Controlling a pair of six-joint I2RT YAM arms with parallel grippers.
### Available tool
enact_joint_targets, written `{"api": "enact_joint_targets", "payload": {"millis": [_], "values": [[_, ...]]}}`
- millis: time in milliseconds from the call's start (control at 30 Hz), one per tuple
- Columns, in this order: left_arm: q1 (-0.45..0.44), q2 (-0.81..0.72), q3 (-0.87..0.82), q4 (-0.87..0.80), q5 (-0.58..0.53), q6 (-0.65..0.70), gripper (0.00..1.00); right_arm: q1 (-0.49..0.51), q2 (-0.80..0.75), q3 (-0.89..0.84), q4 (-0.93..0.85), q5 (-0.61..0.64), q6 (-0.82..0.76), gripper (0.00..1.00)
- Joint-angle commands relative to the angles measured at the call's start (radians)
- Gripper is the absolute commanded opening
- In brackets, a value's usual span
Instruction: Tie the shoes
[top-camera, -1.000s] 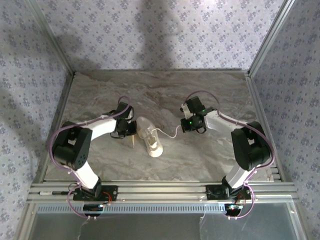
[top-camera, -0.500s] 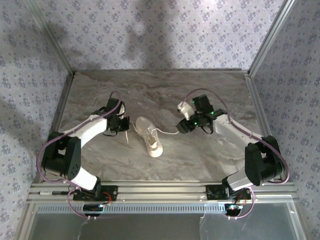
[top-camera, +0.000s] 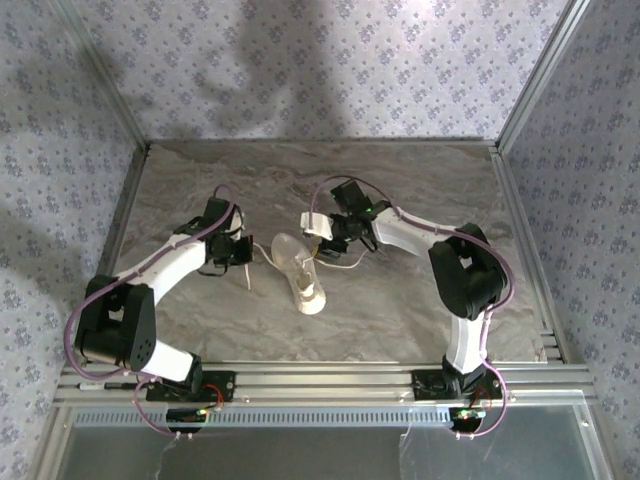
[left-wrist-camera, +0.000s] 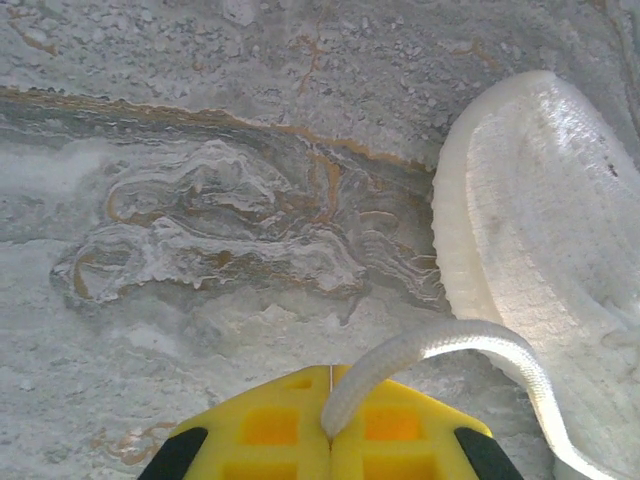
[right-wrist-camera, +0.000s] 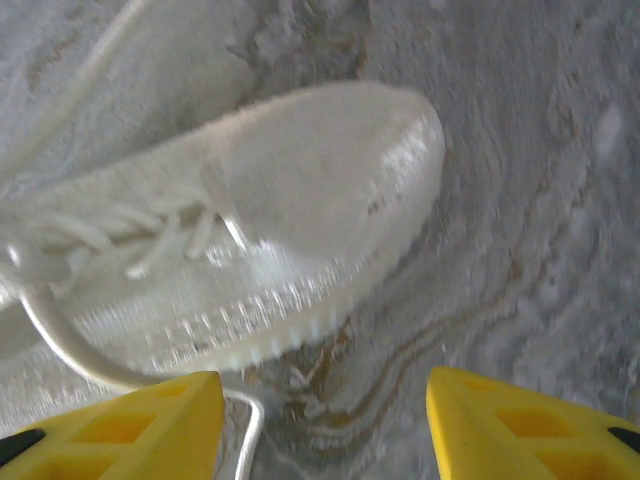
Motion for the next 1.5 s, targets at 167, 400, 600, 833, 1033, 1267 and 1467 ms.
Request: {"api": "enact_joint_targets", "payload": {"millis": [167,400,600,833,1033,1267,1467], "values": [[0.031,-0.019,0.030,-0.083,-0.001,0.051,0.00,0.054,0.074,0.077,-0.154,-0.063,-0.096,0.57],[0.040,-0.026,0.035,-0.093,-0.004,0.059,0.00,0.020,-0.004,-0.007,-0.140,-0.041,-0.076,0.56],[0.040,-0.024,0.038,-0.091,0.001,0.053,0.00,0.003,-0.073,-0.074,-0.139,-0.012,-0.077,0.56],[0.040,-0.012,0.050,-0.089,0.015,0.045,0.00,0.057,-0.002,-0.015,-0.126,-0.050,-0.050,0.57],[0.040,-0.022,0.057,-0.104,0.020,0.079,0.00,0.083,0.074,0.036,-0.098,-0.054,-0.023,0.46],[0.040,-0.140,0.046,-0.150,0.001,0.300,0.33,0.058,0.006,-0.044,-0.024,-0.052,0.007,0.00],[0.015,-0.375,-0.109,0.046,0.308,0.590,0.40,0.052,-0.023,-0.077,-0.033,-0.055,0.013,0.00]]}}
